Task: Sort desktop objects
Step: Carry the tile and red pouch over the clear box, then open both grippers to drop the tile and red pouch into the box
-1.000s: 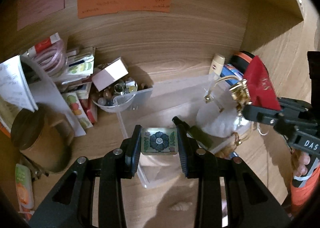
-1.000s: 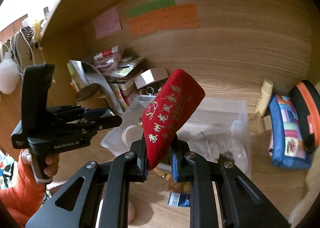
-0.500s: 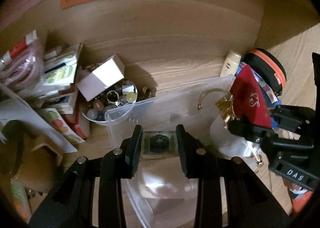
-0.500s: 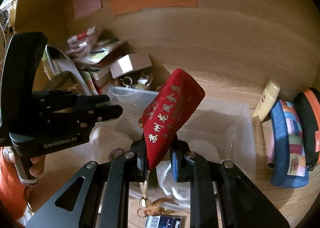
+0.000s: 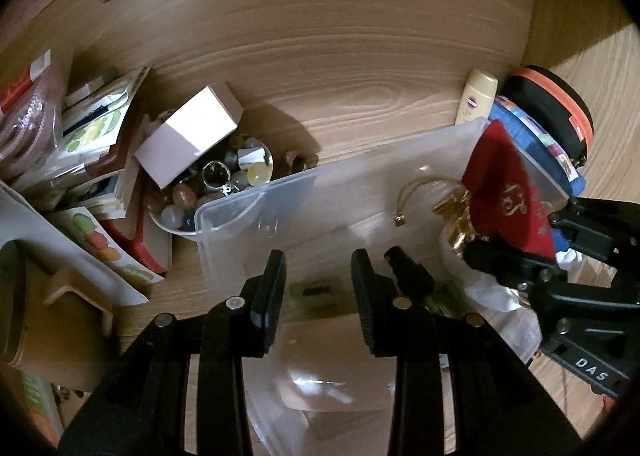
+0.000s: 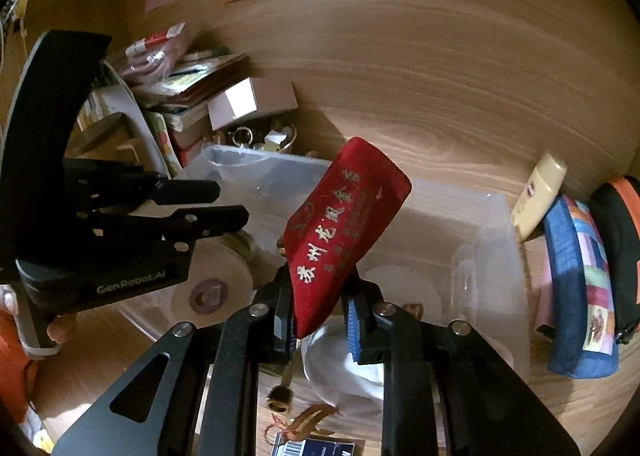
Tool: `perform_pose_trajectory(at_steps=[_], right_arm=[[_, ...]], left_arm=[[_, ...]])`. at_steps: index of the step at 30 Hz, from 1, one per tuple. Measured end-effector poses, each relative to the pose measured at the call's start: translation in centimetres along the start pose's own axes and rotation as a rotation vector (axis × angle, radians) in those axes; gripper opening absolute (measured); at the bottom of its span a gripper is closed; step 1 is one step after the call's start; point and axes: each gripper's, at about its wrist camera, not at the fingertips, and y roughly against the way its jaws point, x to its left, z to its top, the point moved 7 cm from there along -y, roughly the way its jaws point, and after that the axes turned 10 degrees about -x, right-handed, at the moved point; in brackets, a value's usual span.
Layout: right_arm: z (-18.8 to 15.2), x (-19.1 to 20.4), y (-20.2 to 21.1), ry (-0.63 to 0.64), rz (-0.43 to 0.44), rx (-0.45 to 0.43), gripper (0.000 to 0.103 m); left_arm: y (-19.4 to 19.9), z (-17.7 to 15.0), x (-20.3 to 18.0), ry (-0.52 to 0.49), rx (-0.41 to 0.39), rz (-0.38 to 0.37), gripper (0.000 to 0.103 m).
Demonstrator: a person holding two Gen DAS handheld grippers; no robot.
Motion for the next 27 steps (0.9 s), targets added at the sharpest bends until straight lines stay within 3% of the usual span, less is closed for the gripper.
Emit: perform_pose_trajectory(at_steps=[7,11,16,20,25,27], right_arm=[[-0.9,-0.3,-0.9,-0.006,-0.022,0.027,0.022],[-0.8,-0.1,-0.7,0.013,-0.052,0.009,0.028],[-0.7,-0.1,-0.3,0.026,-0.072,-0.01,0.047],[-0.2,-0.2,0.2,0.024,-0.092,-0.04,0.051],[0.3,-0.3,0.8,0.036,-0.128,-0.07,0.069],[0.5,-0.3,0.9,0.04,-0.137,-0.083,0.071]], left_arm=[[0.3,-0.2,-0.6,-0.032,-0.017,0.007,0.034],[0.7,-0.2,-0.2,-0.026,-0.027,0.022,0.042],[1.7,0.3,0.0,-0.019,-0.069,0.024,0.057],[2.5,0.5,0.1,-0.021,-0.092,0.024,0.059],[3.1,0.8,0.2,-0.032,-0.123,0.049,0.07],[3.3,1.0,0.3,-0.03,-0.135,0.055,0.071]])
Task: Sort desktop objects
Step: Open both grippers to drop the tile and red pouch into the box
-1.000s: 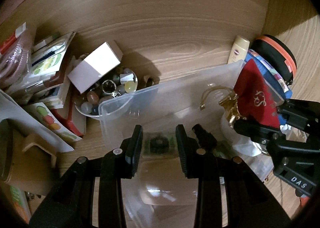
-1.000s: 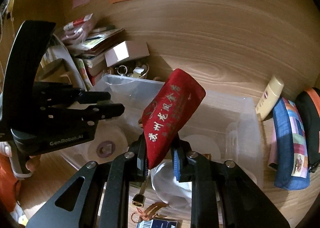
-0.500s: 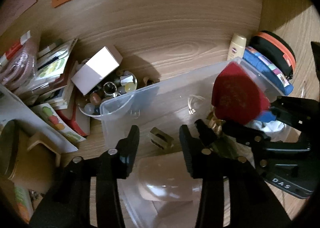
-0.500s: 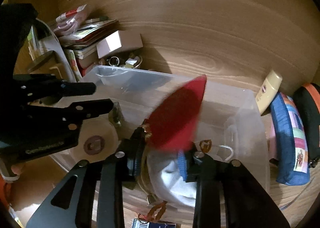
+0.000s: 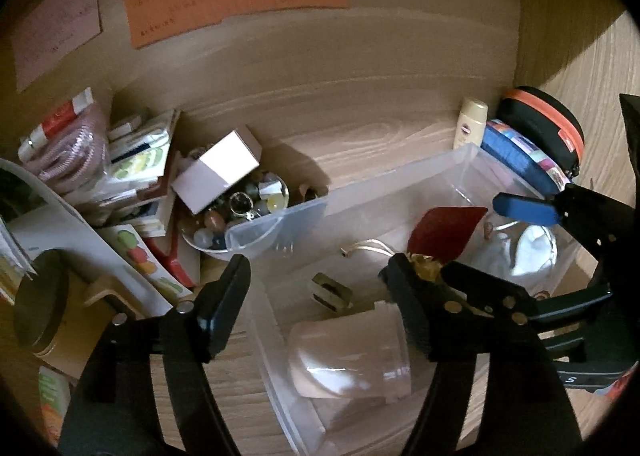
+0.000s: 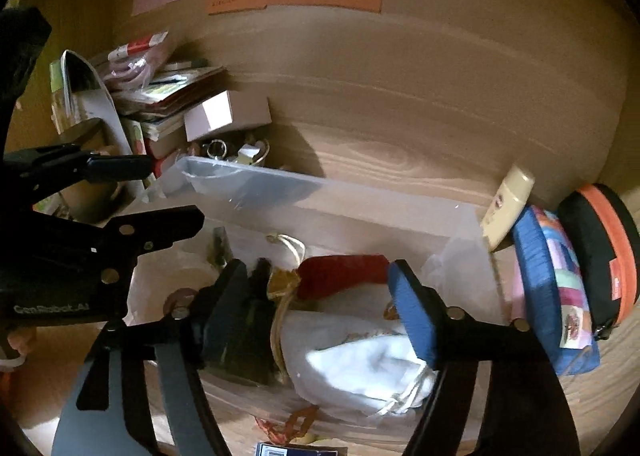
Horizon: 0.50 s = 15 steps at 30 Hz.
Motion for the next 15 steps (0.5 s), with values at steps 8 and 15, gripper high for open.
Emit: perform_pose_trajectory(at_steps=[8,15], right_arm=[[1.1,-0.7,1.1,0.037,-0.053,-0.035,0.083],[3.4,-2.6,3.7,-0.039,-0.073,-0.088,0.096]], left_arm=[[0.1,0.1,0.4,0.023,0.013,0.0,0.075],[2.6,1.0,1.7,0.079,-0.021,0.016,0.093]])
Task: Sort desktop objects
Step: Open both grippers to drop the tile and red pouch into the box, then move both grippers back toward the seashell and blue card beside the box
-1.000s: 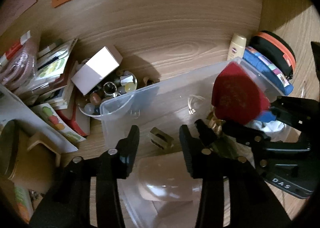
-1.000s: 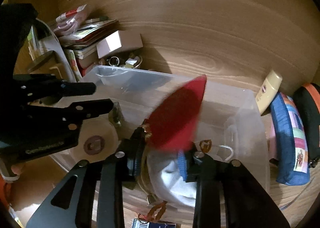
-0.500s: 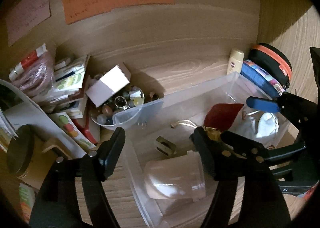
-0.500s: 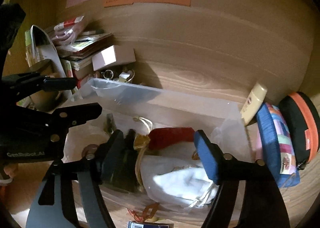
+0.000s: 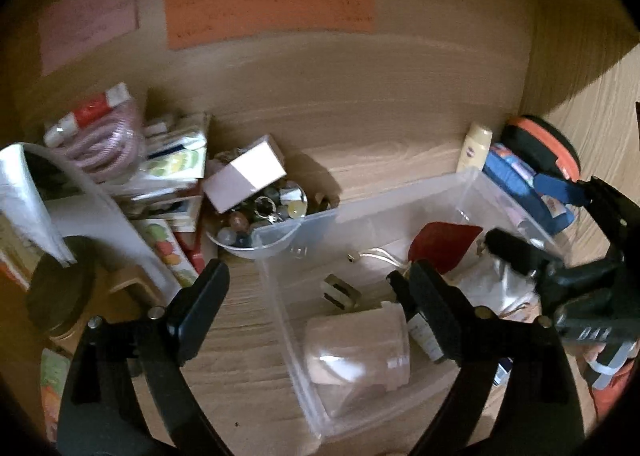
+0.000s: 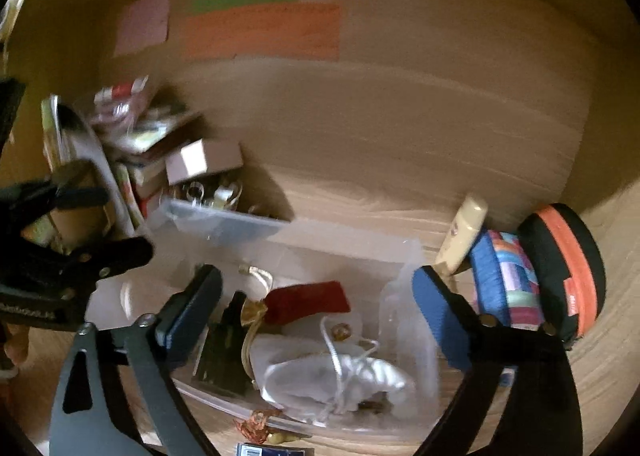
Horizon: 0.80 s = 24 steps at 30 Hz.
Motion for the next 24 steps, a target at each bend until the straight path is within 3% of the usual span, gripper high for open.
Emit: perform_pose_trajectory(at_steps=[11,18,24], right_arm=[[2.0,0.2,6.4,0.028,-0.07,-0.086,0.103],[0.0,0.0,9.6,0.031,-0.135,-0.082,0.103],[-2.6,-0.3,10.5,0.025,-0.141,-0.032,0.103]], left_arm=[[4.6,-2.6,0.2,-0.04,0.005,0.051,0.094],[5.8,-5.2,-0.1,-0.051,0.045,0.046,0.095],[5.7,-8.2,-0.5,-0.051,0.104,0.031,0.095]])
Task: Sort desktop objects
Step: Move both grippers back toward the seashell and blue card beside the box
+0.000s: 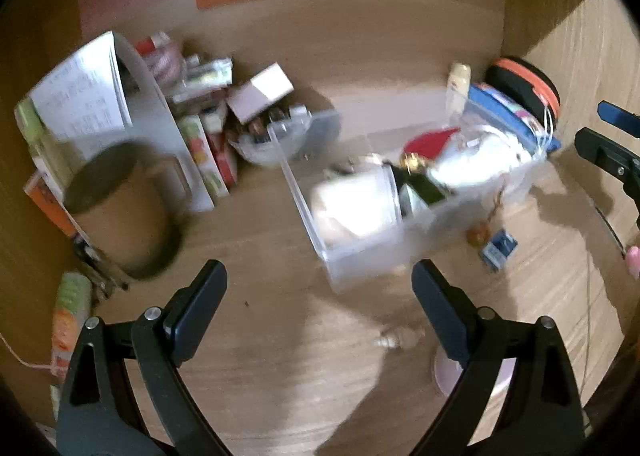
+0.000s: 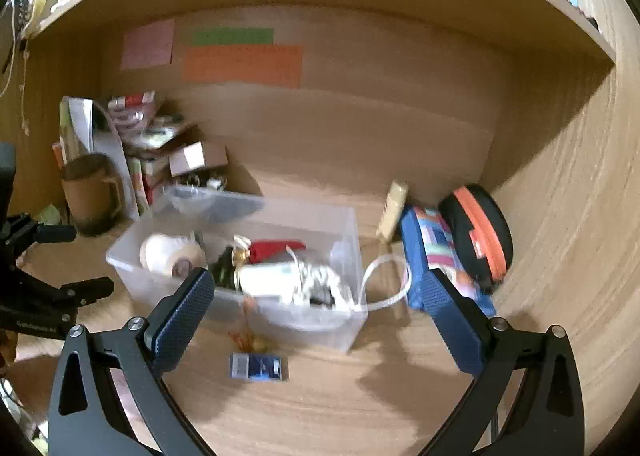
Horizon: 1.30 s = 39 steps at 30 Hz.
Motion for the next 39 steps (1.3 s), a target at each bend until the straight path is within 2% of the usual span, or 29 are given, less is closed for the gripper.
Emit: perform_pose_trajectory(at_steps=[5,10,15,19,26,30,35,39], right_arm=[[-2.8,0.0,-0.7,-0.02,0.022,0.076,0.103],[-6.4,0.9,-2.5,-0.049,0.079,0.195,0.103],[-8.7,1.8,-3.9,-0.09,0.135,0.268,0.103],[-9.9,2.6,-4.8,-0.123,0.187,0.325,0.101],[-10.9,3.9,-5.8,-0.104,0.229,0.366,0.097],[-11.0,4.4,-5.8,-0.081,0.237,0.367,0.096],[-11.1,4.9,-6.0,-0.053,0.248,0.367,0.085],[-11.4,4.8,-6.1,-0.073,0.257,0.383,0.085]], left_arm=[[-1.0,-2.1,-0.4,0.016,0.053,-0.018,0.095],[-2.0,-3.9,-0.5,0.048,0.106,-0.052,0.095],[-2.1,-5.1,-1.3,0.046,0.126,-0.107,0.095],[-2.1,-5.5,-2.0,0.028,0.127,-0.124,0.095],[-2.9,-6.3,-2.6,0.018,0.173,-0.165,0.095],[-3.1,-6.4,-3.1,-0.02,0.176,-0.14,0.095],[-3.0,-6.4,-3.3,-0.031,0.16,-0.12,0.094],[-2.7,-6.2,-3.4,-0.036,0.138,-0.1,0.083]])
